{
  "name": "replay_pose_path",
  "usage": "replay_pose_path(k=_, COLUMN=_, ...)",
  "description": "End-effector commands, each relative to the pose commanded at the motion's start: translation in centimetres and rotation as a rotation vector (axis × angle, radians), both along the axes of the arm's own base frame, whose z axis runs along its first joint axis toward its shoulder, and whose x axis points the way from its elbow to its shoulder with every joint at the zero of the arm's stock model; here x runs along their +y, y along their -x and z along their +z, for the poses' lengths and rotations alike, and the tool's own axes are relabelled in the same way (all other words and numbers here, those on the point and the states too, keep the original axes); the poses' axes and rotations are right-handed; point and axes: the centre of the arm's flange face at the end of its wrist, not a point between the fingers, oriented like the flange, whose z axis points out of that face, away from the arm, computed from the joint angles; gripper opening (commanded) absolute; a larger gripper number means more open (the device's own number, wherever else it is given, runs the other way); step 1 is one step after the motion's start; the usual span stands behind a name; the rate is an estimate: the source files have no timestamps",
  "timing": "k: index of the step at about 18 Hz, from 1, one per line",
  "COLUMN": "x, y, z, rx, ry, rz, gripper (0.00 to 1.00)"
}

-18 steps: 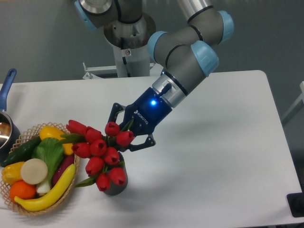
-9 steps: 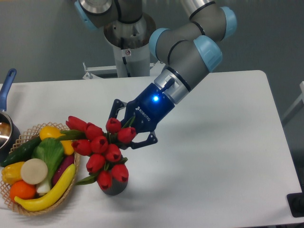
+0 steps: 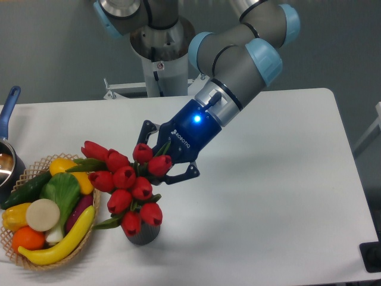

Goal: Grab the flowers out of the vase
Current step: 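Lift the gripped tulip bunch up out of the grey vase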

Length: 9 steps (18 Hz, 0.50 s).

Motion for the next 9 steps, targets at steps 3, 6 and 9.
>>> replay_pose_path(k=3, x=-0.1, y=-0.2, z=0.6, rx=-0.008, ry=0.000, rz=0.005, gripper=0.33)
replay_pose_path(k=6, x=-0.5, y=-0.8, z=1.9, rx=0.007, ry=-0.016, rz=0.002, gripper=0.33)
replay_pose_path(k=9, x=-0.8, y=-1.0, z=3.2, rx=0.027, ry=-0.030, rz=0.004, gripper=0.33)
